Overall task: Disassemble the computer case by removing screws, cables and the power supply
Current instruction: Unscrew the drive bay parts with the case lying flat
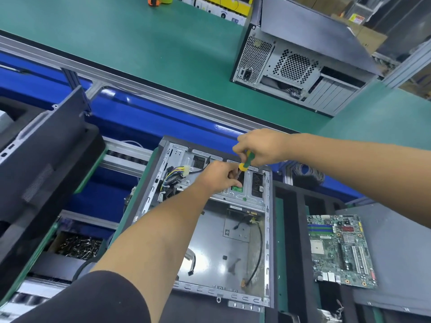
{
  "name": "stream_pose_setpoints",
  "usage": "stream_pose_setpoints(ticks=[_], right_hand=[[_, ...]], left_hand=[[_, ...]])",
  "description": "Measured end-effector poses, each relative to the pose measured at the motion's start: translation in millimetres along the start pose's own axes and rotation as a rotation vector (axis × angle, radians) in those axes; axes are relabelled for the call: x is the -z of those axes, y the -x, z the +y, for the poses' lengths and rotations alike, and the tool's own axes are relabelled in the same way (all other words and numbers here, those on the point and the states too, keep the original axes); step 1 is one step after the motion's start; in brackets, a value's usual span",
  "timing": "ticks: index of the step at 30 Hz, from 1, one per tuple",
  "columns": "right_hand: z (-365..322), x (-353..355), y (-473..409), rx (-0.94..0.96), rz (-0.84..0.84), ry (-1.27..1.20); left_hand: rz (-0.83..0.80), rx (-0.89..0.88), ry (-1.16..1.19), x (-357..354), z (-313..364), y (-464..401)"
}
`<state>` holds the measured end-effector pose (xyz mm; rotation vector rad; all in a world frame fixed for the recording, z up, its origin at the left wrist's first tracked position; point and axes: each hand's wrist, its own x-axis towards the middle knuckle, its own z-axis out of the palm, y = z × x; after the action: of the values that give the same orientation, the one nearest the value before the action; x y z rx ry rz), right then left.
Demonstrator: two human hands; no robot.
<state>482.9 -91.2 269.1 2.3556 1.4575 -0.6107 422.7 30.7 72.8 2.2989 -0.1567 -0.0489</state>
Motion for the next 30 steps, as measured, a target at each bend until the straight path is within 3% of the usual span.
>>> stream_pose_setpoints(ticks=[3,7,14,30], right_hand=[[5,-7,0,0.025,0.029,0.119],[7,-13,8,0.246,0.027,0.382],[-4,-5,22,0.038,-0.027,0.309],[-19,3,42,-0.087,-0.013,0.279]], left_hand=[[-0.011,0.005,-0.007,1,1,-1],[-0.012,0.022,0.016,1,1,1],[-0.016,0.029,0.023,9,9,6],[-0.068,-0.032,0.136,22,17,20]])
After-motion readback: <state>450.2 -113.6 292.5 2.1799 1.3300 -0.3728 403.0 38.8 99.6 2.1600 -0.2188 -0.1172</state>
